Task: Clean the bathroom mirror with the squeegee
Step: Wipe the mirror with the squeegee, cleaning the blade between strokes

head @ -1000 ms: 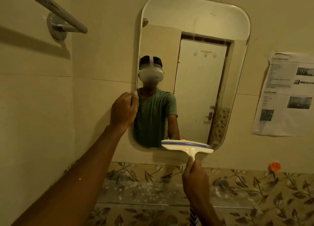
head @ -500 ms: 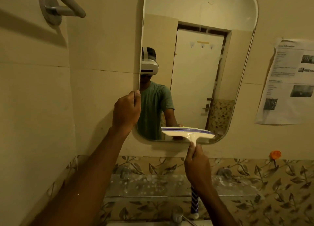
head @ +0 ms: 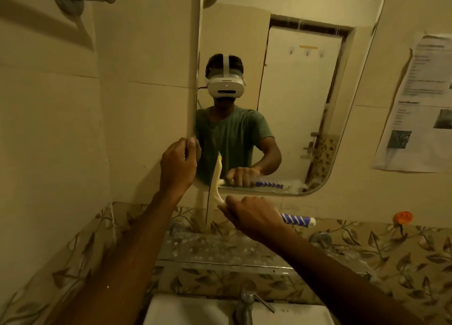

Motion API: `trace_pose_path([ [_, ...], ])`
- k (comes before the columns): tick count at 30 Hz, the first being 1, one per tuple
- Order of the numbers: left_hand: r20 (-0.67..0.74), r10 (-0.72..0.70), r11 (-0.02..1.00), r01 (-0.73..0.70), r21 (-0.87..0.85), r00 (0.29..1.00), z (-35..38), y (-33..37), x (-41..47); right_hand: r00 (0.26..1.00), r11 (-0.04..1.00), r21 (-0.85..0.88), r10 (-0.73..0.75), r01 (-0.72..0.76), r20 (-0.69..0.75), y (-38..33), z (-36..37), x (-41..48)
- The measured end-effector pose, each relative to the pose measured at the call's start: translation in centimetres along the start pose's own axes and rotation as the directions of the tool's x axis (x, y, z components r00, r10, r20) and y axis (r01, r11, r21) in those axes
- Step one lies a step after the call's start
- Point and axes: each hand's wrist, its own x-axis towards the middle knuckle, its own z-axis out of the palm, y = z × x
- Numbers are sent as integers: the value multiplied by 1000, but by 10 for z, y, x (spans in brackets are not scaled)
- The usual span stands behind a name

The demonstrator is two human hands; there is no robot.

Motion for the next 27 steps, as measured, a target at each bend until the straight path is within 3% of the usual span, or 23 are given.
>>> trace_pose_path([
  [7,-100,-186,982,189,22,977,11,9,-10,1000,1000,17,12,-11,-10,30,7,-7],
  [12,-163,-207,976,215,31,965,16,10,-11,996,998,9,60,-61,64,88,11,-35],
  [15,-180,-232,970,242,35,956,18,13,-11,997,996,-52,69,-68,30,114,13,-51],
  [21,-121,-335,940,340,17,934,23,8,-27,999,999,5,50,-50,-1,98,16,-51],
  [27,-176,-401,916,398,-49,899,32,16,-32,997,998,8,-59,60,-53,80,1,-23],
])
